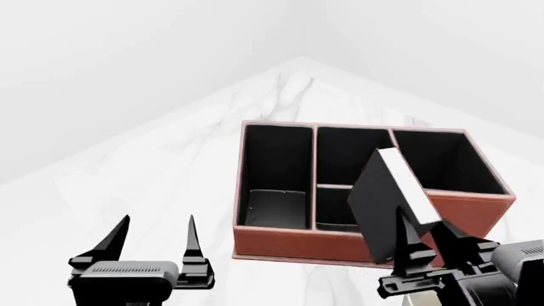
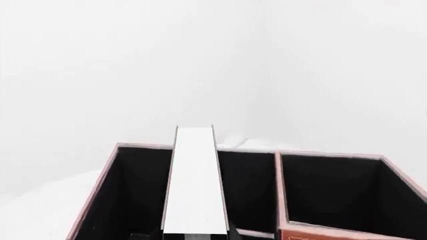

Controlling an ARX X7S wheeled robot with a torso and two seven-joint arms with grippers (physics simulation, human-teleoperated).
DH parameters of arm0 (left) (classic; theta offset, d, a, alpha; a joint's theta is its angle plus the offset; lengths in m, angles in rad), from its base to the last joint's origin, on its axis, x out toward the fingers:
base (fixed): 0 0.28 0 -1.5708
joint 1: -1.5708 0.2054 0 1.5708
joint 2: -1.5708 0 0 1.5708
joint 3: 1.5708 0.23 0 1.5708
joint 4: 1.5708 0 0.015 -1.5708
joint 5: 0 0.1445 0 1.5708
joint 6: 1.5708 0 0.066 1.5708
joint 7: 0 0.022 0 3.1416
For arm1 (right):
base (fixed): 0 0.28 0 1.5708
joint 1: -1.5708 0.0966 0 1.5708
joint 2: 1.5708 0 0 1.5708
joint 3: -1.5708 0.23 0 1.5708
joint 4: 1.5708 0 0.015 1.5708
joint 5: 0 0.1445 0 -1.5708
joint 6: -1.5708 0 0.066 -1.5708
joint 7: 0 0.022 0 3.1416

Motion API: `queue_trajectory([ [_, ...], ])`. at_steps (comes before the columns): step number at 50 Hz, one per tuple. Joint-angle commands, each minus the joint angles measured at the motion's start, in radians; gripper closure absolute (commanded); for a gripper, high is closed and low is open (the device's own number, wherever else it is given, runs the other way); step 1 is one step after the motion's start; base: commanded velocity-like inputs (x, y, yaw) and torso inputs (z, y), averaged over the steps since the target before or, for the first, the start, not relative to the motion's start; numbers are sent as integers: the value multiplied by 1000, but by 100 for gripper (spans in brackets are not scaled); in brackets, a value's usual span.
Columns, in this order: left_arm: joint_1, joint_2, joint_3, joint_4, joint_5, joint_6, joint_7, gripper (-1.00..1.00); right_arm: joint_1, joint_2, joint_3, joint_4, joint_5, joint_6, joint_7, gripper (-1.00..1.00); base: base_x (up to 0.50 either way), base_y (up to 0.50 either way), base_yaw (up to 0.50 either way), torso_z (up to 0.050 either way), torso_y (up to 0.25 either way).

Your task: Pick up the book and place it in the right compartment of the caddy.

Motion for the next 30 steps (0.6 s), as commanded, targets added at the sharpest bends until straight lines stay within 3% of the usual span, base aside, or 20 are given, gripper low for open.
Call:
queue_trajectory([
  [1, -4, -2, 5, -2, 0, -4, -3, -100, 243, 132, 118, -99, 307, 127, 148, 100, 0, 0, 0, 0, 0],
  [16, -3, -8, 1, 2, -6, -5, -9, -100, 680, 261, 50, -2, 614, 234, 325, 100, 0, 0, 0, 0, 1],
  [30, -6, -10, 2, -1, -10, -5, -13, -100, 928, 211, -94, 176, 593, 336, 396, 100, 0, 0, 0, 0, 1],
])
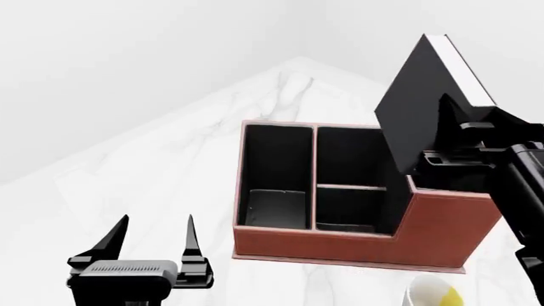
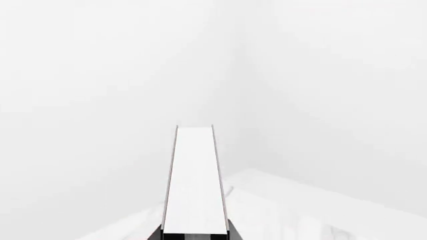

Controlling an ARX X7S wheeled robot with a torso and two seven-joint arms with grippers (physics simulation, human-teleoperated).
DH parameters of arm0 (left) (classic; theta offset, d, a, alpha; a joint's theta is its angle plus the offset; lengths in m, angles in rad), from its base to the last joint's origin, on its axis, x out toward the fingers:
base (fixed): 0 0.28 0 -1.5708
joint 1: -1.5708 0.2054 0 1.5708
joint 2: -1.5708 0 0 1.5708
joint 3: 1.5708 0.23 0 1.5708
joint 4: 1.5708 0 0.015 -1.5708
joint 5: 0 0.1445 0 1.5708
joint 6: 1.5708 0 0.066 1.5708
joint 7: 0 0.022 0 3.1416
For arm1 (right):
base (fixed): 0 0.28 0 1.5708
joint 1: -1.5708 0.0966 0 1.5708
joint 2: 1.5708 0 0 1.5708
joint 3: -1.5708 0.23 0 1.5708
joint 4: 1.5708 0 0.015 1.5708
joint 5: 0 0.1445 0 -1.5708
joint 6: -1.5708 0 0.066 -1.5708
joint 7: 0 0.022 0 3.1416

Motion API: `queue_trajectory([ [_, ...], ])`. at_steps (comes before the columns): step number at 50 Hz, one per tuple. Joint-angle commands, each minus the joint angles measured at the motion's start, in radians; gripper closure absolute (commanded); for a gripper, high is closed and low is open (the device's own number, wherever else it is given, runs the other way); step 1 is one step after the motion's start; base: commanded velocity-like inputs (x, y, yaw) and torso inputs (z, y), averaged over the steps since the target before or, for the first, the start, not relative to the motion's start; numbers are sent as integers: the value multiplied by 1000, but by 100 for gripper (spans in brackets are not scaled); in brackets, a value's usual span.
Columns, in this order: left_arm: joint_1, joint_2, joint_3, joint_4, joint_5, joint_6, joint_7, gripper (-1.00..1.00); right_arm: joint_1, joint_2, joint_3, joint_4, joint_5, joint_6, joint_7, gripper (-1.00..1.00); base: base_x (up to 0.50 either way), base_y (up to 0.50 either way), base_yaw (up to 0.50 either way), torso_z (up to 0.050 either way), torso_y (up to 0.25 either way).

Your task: Pick up the book and place it in the right compartment of the caddy.

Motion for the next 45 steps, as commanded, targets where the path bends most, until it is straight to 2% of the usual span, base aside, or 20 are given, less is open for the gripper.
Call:
queue_trajectory([
  [1, -2, -1, 1, -3, -3, 0, -3, -100, 228, -15, -67, 113, -6, 88, 76, 100, 0, 0, 0, 0, 0],
  [23, -5, -5, 1, -7, -11, 0, -7, -100, 409, -127, -237, 349, -212, 182, 132, 100, 0, 0, 0, 0, 1],
  [40, -7, -7, 5, -9, -13, -2, -13, -100, 465, -198, -352, 500, -334, 193, 35, 100, 0, 0, 0, 1, 2],
  [45, -9, -7, 6, -13, -13, -1, -14, -100, 495, -203, -383, 547, -319, 243, 3, 100, 0, 0, 0, 0, 2],
])
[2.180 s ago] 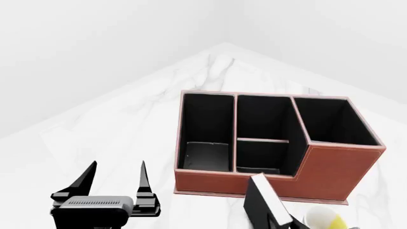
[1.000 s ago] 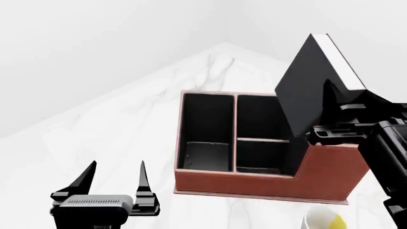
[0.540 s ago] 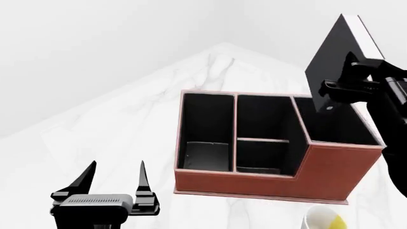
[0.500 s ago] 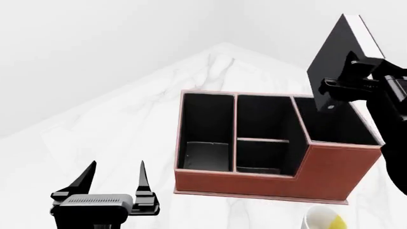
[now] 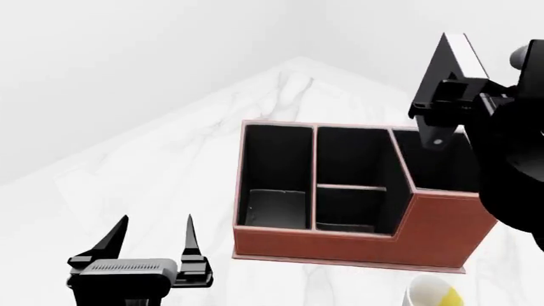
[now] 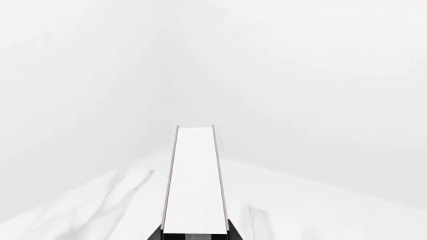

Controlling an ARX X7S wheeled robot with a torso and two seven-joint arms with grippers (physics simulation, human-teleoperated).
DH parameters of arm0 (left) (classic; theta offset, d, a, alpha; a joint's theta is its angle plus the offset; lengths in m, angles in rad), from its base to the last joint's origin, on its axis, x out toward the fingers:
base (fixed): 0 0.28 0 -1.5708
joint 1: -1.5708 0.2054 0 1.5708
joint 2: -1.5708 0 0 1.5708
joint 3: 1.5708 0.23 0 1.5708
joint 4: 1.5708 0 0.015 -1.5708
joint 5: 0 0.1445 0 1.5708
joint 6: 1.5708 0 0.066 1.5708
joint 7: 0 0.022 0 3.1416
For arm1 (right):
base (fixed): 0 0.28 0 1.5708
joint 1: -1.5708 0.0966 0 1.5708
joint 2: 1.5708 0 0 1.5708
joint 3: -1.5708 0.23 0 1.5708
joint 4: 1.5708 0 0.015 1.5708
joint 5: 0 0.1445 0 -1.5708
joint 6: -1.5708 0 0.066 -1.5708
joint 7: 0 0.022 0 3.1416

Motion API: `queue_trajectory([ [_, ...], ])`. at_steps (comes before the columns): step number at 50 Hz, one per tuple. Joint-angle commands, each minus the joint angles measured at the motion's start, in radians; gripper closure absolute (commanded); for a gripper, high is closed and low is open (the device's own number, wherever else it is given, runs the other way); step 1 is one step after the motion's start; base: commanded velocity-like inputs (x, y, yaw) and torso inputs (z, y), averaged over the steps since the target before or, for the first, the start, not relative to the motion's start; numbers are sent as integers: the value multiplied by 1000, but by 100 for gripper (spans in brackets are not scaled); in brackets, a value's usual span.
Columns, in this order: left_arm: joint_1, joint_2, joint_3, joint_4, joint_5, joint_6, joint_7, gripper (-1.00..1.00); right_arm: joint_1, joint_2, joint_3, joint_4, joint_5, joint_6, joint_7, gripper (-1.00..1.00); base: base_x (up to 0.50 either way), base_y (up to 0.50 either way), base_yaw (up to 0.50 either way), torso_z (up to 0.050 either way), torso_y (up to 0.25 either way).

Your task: Pick up the book and place it in the right compartment of the caddy.

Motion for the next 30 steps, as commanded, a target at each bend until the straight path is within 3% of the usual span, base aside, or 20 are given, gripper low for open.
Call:
queue_trajectory([
  [1, -2, -1, 2, -5, -1, 1, -2, -100, 75, -29, -59, 104, -77, 66, -71, 100, 0, 0, 0, 0, 0],
  [30, -7, -5, 14, -10, -1, -2, -9, -100, 113, -12, -75, 229, -101, 98, -102, 100, 0, 0, 0, 0, 1],
])
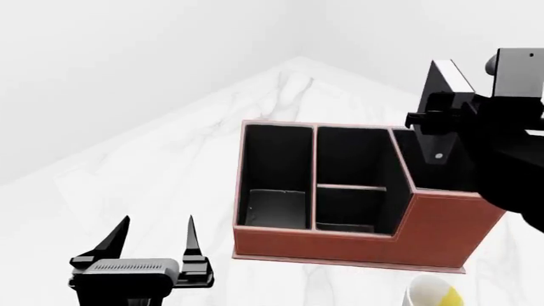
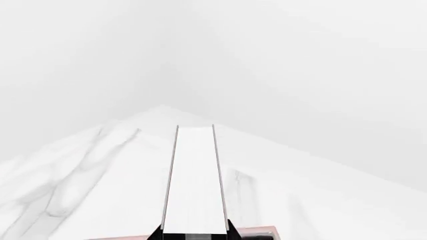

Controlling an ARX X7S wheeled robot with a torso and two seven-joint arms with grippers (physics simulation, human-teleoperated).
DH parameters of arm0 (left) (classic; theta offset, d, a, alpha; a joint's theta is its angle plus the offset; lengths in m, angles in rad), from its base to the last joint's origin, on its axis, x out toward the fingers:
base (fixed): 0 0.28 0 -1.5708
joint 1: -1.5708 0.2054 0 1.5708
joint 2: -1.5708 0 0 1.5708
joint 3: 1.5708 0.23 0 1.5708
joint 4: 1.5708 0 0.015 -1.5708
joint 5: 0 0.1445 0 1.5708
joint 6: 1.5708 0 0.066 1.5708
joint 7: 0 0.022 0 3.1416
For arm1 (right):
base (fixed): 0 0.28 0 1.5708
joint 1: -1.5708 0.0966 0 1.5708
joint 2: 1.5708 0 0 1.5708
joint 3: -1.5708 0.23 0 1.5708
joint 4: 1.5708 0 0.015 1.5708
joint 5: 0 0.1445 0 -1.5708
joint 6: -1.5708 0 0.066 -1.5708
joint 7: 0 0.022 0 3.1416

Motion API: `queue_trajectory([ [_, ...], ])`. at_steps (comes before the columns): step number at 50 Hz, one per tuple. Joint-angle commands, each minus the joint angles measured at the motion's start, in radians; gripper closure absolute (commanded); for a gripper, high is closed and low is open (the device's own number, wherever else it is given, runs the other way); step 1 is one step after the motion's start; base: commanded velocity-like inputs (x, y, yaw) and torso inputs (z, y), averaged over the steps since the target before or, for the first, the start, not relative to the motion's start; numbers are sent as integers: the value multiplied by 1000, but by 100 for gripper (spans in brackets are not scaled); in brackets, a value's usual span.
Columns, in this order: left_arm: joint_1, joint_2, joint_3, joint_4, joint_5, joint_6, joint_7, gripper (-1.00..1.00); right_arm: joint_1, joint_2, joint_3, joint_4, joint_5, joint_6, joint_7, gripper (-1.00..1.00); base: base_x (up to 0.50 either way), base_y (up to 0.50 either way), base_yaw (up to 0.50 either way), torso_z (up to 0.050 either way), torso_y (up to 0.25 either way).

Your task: Pick up the book and place it in the right compartment of the caddy.

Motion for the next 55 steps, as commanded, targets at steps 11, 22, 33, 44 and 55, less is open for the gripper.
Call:
queue_trajectory([
  [11, -2, -4, 5, -1, -3, -1, -5, -100, -2, 8, 13, 57, -60, 7, -26, 100, 0, 0, 0, 0, 2],
  [22, -4, -5, 7, -3, -5, 0, -7, -100, -5, 8, -3, 56, -65, 10, -50, 100, 0, 0, 0, 1, 2],
  [33, -4, -7, 7, -3, -6, 1, -9, -100, -25, 11, -8, 52, -68, 2, -56, 100, 0, 0, 0, 0, 1],
  [44, -5, -8, 10, -5, -6, 2, -12, -100, -67, 37, 14, 20, -43, -9, -48, 100, 0, 0, 0, 0, 2],
  [55, -4, -11, 11, -4, -8, 4, -15, -100, -76, 44, 20, -4, -28, 1, -32, 100, 0, 0, 0, 1, 2],
])
